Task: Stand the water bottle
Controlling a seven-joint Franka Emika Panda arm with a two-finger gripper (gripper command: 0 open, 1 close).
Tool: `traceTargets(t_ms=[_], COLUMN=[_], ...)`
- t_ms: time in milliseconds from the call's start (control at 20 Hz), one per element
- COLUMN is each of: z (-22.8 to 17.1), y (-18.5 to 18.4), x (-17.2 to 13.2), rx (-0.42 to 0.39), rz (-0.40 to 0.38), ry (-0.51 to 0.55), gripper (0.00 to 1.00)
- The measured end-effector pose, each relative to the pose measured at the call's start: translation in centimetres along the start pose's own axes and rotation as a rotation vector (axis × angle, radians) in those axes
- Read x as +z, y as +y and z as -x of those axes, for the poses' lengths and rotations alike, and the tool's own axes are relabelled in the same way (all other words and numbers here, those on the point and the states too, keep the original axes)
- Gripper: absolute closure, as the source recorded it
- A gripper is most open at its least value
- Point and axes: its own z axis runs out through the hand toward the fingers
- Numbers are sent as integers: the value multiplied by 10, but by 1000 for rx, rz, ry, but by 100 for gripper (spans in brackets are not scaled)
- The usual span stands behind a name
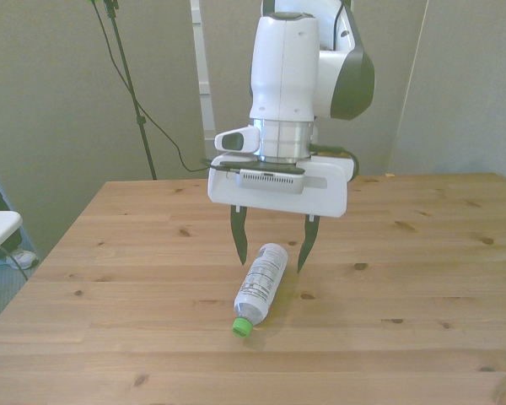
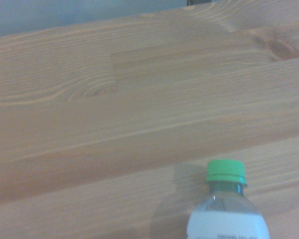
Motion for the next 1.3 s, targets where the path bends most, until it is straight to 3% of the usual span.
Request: traceTargets(t_ms=[650, 1000, 1050, 1300], z=[-31, -28, -28, -31], y=[-6, -4, -3, -2], x=[77, 97, 99, 107], rx=[70, 77, 80, 86], rz=[65, 85, 88, 96], ry=[37, 28, 28, 33], gripper=[0, 0, 100, 100])
